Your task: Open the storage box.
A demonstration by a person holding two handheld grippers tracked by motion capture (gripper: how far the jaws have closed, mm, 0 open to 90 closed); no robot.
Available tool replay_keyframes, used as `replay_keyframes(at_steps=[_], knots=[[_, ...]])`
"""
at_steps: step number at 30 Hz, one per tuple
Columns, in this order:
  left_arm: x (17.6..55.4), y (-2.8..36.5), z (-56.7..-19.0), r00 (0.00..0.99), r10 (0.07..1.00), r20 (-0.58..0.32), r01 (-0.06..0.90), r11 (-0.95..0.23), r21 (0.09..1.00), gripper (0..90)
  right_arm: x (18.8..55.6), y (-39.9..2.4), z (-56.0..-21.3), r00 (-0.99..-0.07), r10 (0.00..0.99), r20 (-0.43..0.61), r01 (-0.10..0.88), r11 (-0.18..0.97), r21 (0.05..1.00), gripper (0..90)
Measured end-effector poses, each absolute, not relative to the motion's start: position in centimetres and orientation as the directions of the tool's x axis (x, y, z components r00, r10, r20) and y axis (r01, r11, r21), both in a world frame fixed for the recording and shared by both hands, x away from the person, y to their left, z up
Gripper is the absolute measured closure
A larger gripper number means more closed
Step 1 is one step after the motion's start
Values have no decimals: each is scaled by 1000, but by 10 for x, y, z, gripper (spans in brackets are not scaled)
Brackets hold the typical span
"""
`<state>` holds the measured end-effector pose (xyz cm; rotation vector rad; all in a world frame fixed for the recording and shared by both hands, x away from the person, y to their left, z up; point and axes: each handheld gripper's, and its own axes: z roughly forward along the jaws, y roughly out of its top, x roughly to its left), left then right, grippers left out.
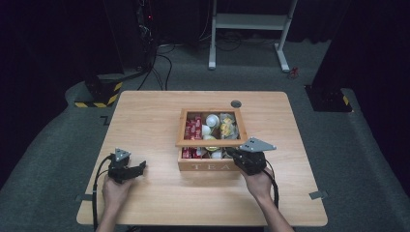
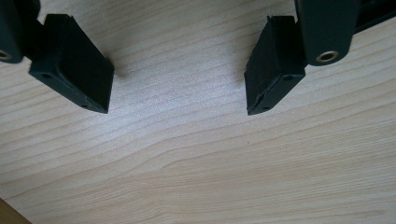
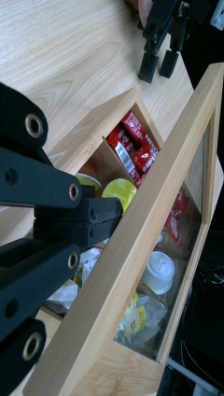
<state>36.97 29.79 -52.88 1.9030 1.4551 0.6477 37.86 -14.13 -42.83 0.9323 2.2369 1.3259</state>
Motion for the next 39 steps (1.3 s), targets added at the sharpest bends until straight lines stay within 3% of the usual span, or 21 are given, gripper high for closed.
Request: replay_keyframes(at_steps=[9,11,23,39], knots=[[370,301,-528,305,952,-2,634,-201,747,276,383,-141,-417,-705,709,18,347,323,881,900],[371,306,-527,313,947,-68,641,-158,751,272,384,-141,-414,-704,710,15,344,323,881,900],[369,298,-519,385,913,-138,612,-141,778,279,390,-140,-401,-696,718,22,340,303,890,900],[367,281,-502,472,868,-153,557,-159,815,288,399,-144,-391,-681,732,25,350,295,889,900]])
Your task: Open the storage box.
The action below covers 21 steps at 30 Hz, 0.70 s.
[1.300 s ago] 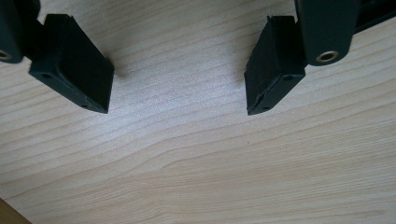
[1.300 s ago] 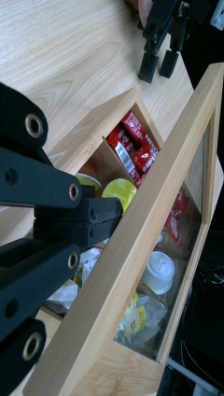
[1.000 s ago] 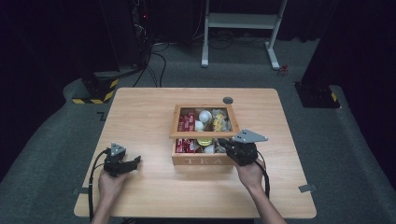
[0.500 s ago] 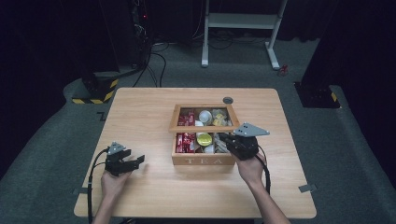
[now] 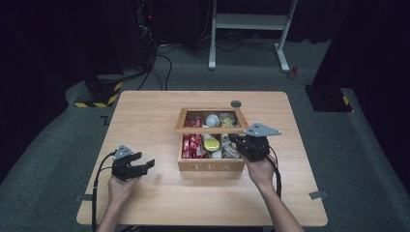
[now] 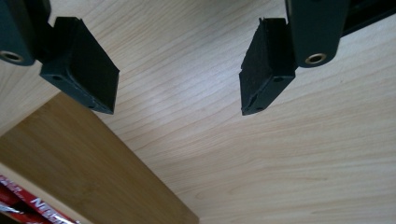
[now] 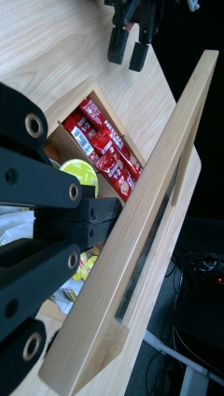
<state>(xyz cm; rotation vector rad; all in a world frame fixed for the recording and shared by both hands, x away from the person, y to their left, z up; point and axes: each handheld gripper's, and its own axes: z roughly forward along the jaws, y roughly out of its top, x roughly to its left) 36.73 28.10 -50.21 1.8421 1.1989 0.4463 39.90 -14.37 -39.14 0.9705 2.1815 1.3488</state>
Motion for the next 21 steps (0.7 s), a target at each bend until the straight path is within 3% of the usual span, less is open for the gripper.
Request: replay_keyframes(at_steps=[8,12,21], knots=[[371,262,-489,534,836,-127,523,-208,827,281,404,-145,-385,-676,737,19,348,296,889,900],[371,256,-482,560,812,-164,509,-182,841,273,405,-145,-383,-676,737,20,345,292,892,900],[377,224,-465,621,777,-104,455,-249,855,275,409,-148,-381,-670,741,32,353,281,893,900]])
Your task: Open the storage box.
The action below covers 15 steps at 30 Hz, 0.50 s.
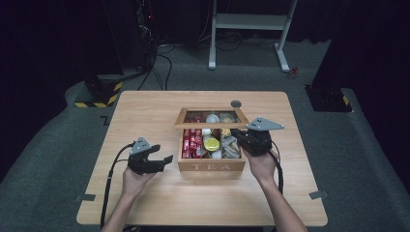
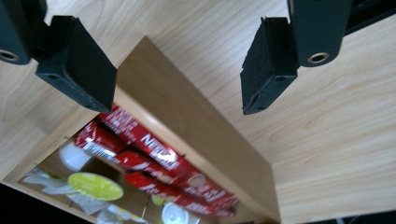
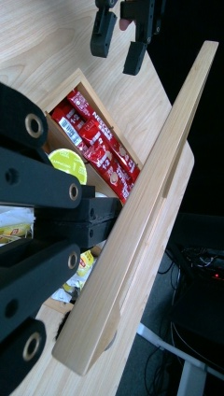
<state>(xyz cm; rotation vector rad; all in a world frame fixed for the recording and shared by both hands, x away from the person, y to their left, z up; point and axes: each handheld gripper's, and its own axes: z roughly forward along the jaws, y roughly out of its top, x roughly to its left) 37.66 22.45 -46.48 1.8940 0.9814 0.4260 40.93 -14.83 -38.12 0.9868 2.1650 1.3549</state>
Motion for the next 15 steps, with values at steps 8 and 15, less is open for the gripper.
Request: replay_keyframes(at_steps=[8,15], knots=[[379,207,-459,642,766,-22,412,-321,853,270,412,-149,-378,-670,742,27,345,279,896,900],[386,191,-454,666,745,-26,407,-334,850,267,414,-149,-374,-668,744,30,348,277,896,900]])
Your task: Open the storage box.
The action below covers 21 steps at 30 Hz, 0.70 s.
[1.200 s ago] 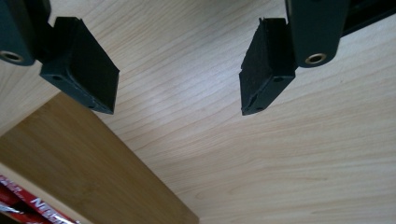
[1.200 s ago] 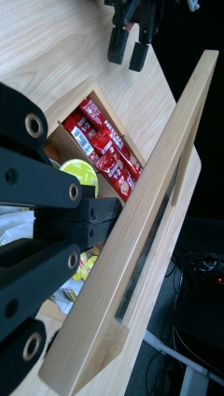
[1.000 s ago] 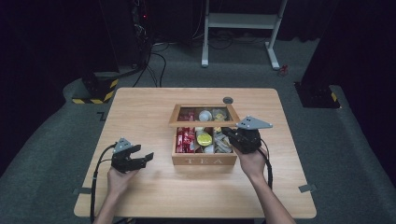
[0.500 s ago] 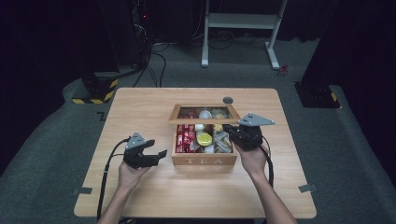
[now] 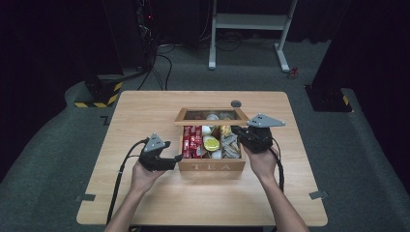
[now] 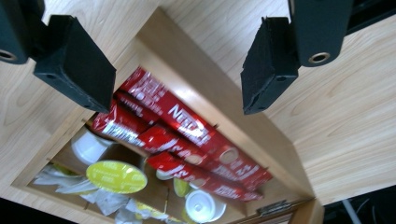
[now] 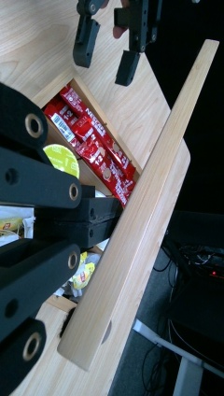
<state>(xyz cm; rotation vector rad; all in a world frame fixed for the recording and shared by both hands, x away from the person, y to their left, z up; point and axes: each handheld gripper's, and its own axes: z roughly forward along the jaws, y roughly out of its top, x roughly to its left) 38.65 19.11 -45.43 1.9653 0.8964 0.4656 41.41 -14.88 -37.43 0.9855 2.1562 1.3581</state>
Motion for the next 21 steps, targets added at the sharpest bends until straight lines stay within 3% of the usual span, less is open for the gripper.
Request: replay_keyframes(at_steps=[5,21], knots=[[390,177,-452,686,727,6,390,-374,841,266,416,-150,-373,-665,746,36,351,269,897,900],[401,150,-449,716,698,-11,376,-372,849,265,423,-150,-367,-659,751,37,348,260,901,900]])
